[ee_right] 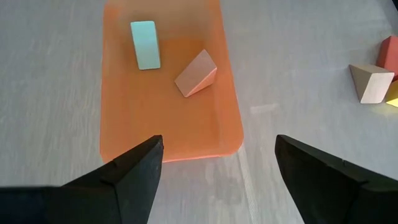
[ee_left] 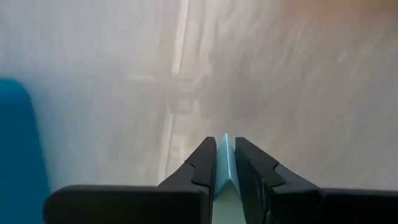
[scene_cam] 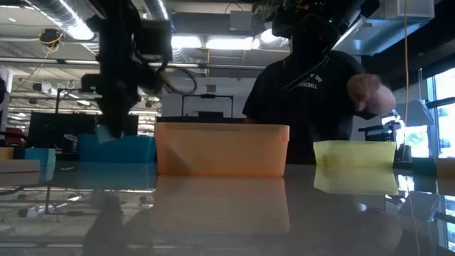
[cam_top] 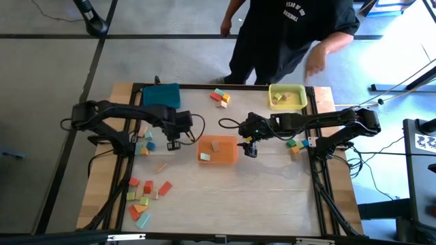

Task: Sort blocks by size
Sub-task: Put the blue triangular block into the orange bin

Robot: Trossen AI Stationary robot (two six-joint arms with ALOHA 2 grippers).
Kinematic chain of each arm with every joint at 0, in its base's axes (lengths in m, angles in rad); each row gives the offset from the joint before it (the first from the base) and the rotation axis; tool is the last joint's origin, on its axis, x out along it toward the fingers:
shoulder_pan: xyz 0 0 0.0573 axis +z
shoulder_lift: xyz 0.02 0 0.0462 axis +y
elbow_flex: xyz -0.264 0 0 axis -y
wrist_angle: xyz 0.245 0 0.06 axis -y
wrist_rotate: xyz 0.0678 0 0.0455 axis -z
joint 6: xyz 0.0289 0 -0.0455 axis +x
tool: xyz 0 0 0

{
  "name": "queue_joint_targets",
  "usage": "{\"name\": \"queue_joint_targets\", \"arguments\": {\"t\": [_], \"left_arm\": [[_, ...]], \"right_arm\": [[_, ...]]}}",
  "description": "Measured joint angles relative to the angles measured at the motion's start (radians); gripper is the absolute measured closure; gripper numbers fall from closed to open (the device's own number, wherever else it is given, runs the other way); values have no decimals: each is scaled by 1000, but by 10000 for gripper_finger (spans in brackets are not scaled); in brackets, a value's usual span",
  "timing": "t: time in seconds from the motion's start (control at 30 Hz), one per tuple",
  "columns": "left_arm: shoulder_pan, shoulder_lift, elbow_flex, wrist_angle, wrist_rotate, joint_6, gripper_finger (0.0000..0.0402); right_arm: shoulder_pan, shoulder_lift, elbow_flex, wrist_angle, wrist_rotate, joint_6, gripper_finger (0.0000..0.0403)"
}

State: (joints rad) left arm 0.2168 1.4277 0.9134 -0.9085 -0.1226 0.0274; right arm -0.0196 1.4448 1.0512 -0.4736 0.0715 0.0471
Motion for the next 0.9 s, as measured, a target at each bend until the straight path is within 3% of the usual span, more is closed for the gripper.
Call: {"name": "queue_joint_targets", "arguments": {"t": [0.47,0.77,0.9], "left_arm": [[-29,-134,1,271,33,-20,364],[-101,-123,-1,562,105,-23,364],[-134,-106,-38,770,113,-40,357]], "right_arm": [[0,0,0,0,0,2,95],[0,0,0,0,0,1,95],[0,0,0,3,0,-1,95]]}}
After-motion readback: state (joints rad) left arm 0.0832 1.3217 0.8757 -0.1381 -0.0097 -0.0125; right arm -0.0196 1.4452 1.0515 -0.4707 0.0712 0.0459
